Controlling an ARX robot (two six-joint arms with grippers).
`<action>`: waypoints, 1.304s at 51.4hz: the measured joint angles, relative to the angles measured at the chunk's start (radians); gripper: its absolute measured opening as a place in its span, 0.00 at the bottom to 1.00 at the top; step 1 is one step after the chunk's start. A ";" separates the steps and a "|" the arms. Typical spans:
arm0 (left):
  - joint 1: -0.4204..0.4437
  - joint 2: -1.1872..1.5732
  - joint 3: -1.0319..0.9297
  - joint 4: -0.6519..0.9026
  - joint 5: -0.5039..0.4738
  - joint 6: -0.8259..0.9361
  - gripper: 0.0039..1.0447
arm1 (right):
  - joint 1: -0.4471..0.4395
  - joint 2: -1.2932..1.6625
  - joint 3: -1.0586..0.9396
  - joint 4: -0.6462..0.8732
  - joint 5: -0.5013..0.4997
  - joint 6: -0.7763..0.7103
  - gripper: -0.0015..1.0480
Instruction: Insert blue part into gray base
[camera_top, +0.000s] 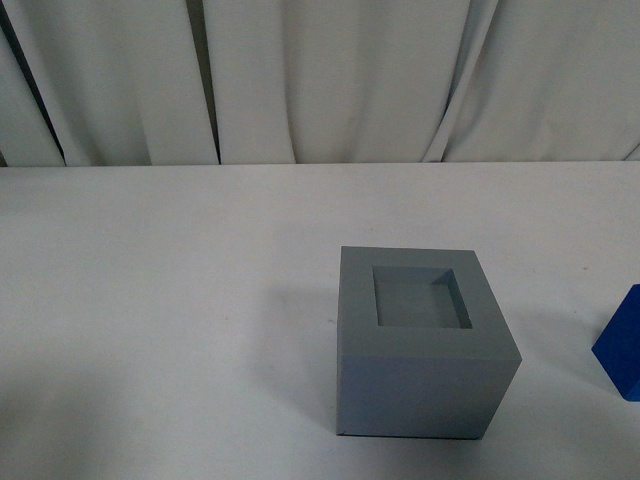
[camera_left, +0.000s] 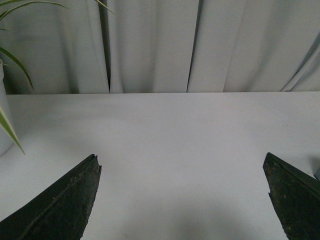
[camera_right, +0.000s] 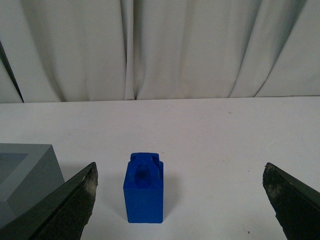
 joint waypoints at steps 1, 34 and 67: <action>0.000 0.000 0.000 0.000 0.000 0.000 0.94 | 0.000 0.000 0.000 0.000 0.000 0.000 0.93; 0.000 0.000 0.000 0.000 0.000 0.000 0.94 | 0.000 0.000 0.000 0.000 0.000 0.000 0.93; 0.000 0.000 0.000 0.000 0.000 0.000 0.94 | 0.000 0.000 0.000 0.000 0.000 0.000 0.93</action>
